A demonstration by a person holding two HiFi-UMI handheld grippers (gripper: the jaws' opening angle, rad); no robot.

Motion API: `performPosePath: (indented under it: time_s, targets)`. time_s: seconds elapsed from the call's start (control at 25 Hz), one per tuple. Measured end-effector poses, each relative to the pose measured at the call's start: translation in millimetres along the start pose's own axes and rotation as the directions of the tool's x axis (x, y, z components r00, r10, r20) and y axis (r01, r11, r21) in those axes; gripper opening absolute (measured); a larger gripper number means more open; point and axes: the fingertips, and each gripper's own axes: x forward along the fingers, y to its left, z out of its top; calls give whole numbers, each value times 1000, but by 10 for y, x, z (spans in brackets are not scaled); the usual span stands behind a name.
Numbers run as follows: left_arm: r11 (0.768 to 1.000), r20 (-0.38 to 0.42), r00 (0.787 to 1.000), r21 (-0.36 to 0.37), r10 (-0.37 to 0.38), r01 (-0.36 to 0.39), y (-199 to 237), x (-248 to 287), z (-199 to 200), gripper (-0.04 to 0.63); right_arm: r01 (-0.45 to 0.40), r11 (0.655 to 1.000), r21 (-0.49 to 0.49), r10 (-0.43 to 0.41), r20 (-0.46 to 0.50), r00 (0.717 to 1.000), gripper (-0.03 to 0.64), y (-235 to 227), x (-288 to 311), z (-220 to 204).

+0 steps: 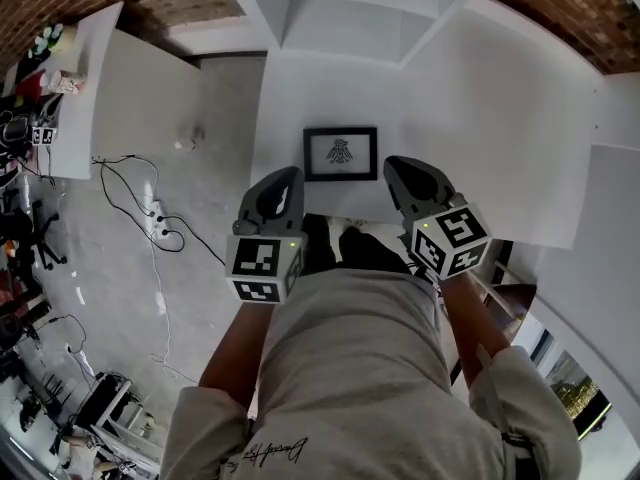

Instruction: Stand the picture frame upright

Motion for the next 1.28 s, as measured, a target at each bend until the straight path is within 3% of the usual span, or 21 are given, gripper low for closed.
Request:
performPosePath:
  time_s: [0.52,1.28]
  targets:
    - [999,-45,998,-14,-47,46,64,287,-252,18,76,997,22,-75,-29,997,29,-303,53,-201]
    - [999,-126,991,-3,-34,34,160,681,-646,20,76,997,-22,-78,-150,986,31,-468,489,-622]
